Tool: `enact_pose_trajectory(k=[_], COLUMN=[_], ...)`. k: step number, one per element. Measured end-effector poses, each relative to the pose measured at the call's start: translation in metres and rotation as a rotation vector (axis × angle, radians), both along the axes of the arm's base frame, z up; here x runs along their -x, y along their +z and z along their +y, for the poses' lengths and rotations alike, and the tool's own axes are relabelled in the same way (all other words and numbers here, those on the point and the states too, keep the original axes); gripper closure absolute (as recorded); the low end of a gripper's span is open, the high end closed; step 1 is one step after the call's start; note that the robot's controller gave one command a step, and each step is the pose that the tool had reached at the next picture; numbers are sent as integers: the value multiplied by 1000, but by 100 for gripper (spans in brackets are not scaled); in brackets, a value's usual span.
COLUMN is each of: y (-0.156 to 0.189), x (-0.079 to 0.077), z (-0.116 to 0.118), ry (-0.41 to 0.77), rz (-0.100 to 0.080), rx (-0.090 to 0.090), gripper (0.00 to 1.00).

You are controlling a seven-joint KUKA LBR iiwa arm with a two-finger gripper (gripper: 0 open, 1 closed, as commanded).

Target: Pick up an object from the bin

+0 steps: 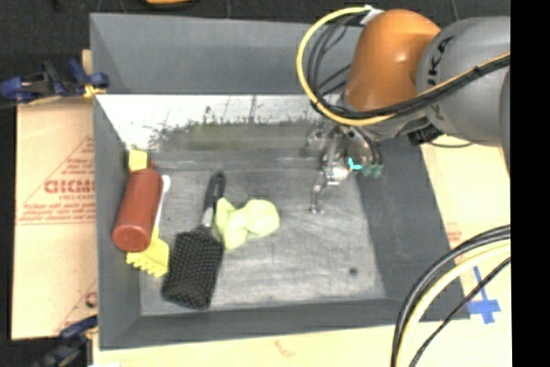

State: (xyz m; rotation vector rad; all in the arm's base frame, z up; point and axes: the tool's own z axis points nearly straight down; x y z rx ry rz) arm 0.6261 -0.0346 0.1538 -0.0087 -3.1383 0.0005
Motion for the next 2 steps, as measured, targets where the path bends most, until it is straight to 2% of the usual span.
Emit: enact_pose_trajectory(k=[1, 2], y=[5, -2], x=[-2, -4], z=[0, 19], ry=[0, 69], rz=[-8, -9], rx=[1, 3], gripper=[0, 0])
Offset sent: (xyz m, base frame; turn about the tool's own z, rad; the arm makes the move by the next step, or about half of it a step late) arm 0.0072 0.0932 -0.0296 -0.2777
